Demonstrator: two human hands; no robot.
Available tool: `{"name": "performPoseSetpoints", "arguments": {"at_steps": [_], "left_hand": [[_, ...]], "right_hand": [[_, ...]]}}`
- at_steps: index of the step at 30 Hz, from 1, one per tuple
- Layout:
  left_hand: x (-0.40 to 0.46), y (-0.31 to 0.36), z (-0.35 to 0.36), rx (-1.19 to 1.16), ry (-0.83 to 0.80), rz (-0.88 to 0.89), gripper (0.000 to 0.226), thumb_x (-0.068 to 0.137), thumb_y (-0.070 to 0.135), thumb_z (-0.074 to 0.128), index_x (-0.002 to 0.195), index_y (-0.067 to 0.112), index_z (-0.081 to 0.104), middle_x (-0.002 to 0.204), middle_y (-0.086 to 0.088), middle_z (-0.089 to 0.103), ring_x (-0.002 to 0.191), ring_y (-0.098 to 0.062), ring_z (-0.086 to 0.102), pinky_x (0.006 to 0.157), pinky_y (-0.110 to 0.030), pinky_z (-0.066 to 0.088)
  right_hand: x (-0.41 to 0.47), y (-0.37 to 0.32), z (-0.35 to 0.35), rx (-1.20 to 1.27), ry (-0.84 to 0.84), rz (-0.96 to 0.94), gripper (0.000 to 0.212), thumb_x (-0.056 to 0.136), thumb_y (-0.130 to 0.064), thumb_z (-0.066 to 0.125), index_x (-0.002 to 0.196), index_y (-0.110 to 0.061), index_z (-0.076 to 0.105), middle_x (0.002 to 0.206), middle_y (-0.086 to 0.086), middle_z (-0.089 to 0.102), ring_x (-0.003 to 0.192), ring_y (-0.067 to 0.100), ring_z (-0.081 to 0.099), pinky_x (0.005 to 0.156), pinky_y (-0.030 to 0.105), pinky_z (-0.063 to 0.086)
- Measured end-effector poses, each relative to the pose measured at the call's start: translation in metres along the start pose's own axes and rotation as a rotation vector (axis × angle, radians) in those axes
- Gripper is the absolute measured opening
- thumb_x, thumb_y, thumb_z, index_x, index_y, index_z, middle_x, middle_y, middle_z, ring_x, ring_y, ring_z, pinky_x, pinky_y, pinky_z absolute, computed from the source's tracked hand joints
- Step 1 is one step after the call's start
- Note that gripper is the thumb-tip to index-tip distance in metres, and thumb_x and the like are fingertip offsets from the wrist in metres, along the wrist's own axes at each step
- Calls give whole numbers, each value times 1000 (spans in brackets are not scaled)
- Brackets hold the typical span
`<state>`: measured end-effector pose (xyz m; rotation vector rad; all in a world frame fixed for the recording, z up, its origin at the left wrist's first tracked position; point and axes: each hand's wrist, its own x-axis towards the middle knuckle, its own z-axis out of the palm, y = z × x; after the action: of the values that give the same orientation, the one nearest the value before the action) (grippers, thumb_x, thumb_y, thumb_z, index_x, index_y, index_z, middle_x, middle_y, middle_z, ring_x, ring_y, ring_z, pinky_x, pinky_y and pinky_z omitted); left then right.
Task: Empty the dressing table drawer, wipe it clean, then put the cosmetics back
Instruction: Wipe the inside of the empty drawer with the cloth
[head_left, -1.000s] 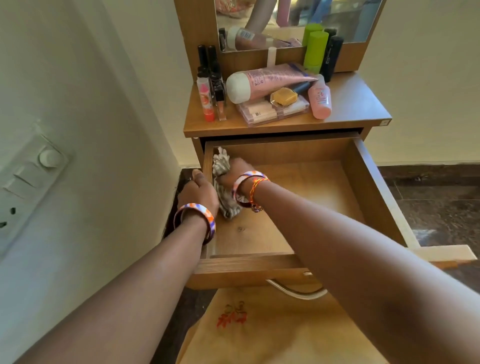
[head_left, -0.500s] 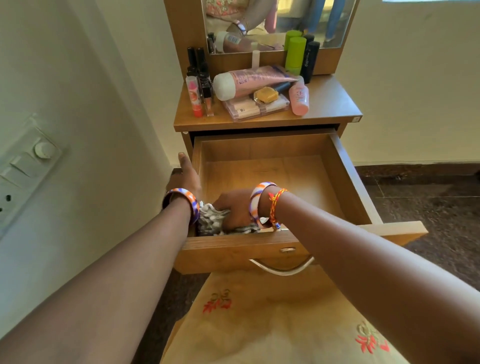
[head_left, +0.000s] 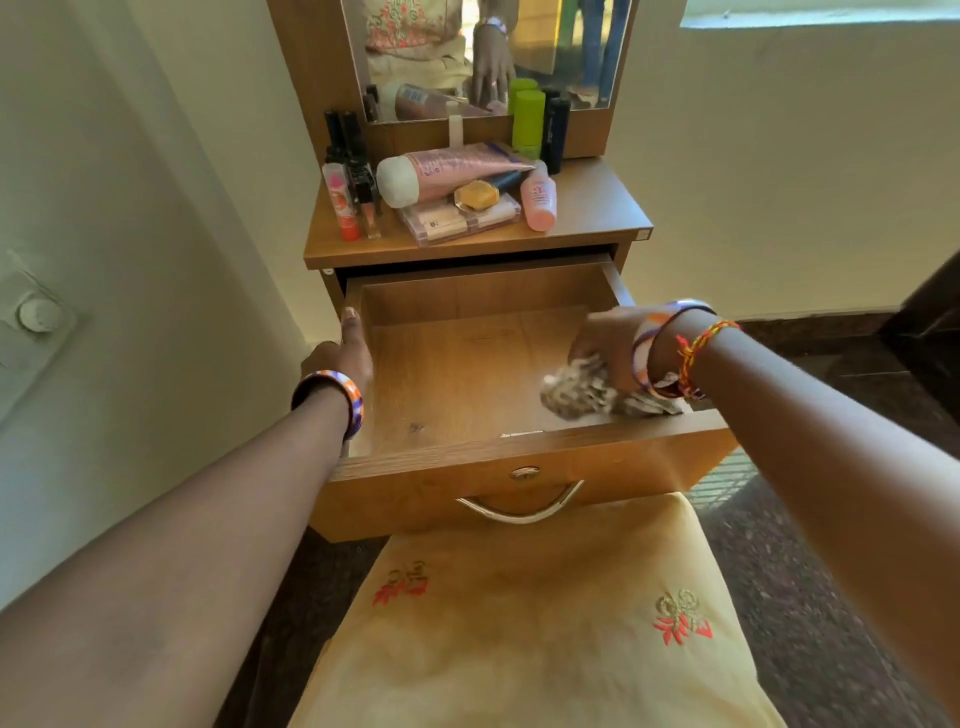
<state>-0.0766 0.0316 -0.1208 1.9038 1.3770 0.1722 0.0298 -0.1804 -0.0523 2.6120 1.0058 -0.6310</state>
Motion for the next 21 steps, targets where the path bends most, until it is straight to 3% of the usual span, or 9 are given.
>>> {"name": "performPoseSetpoints", "arguments": {"at_steps": [2, 4, 7, 9, 12, 15, 21], "left_hand": [[1, 0, 1, 48, -23, 25, 62, 95, 56, 30, 109, 1, 54, 102, -17, 60, 99, -34, 57, 85, -41, 45], [0, -2, 2, 101, -36, 51, 47, 95, 43, 44, 114, 0, 54, 114, -20, 59, 104, -37, 57, 88, -41, 46], [-2, -4, 3, 156, -30, 84, 18, 94, 19, 47, 96, 2, 52, 99, -19, 58, 84, -30, 53, 76, -35, 43], [-3, -3, 2, 166, -19, 93, 14, 94, 15, 46, 95, 2, 50, 94, -16, 53, 81, -29, 50, 74, -34, 41], [-3, -1, 1, 166, -14, 96, 20, 94, 13, 45, 107, 1, 52, 97, -16, 51, 86, -31, 50, 77, -36, 42], [-1, -1, 1, 172, -4, 92, 28, 94, 12, 45, 118, -1, 50, 113, -20, 55, 102, -37, 55, 84, -39, 45], [6, -4, 4, 189, 2, 89, 29, 94, 13, 45, 119, -2, 49, 117, -21, 56, 102, -38, 55, 84, -39, 46]], "right_hand": [[-6, -2, 12, 79, 238, 174, 32, 84, -17, 63, 115, -11, 56, 107, 8, 59, 91, 25, 57, 65, 26, 45], [-9, -8, 25, 33, 325, 280, 26, 84, -21, 64, 106, -9, 59, 109, 9, 59, 101, 30, 59, 77, 33, 51], [-12, -18, 35, -60, 104, 355, 37, 89, -17, 53, 124, -7, 54, 128, 12, 53, 119, 37, 51, 92, 47, 49], [-11, -17, 33, -88, 33, 410, 47, 89, -13, 53, 134, -2, 45, 136, 17, 44, 123, 41, 45, 95, 51, 47], [2, -18, 31, -139, 68, 445, 54, 91, -19, 52, 140, -1, 34, 141, 18, 31, 127, 42, 36, 97, 49, 45], [32, -16, 36, -302, 121, 439, 58, 91, -24, 49, 142, -6, 32, 144, 18, 22, 125, 39, 32, 94, 47, 45], [100, -4, 28, -280, 90, 416, 65, 85, -21, 56, 142, 0, 34, 144, 21, 30, 129, 42, 36, 101, 50, 41]]}}
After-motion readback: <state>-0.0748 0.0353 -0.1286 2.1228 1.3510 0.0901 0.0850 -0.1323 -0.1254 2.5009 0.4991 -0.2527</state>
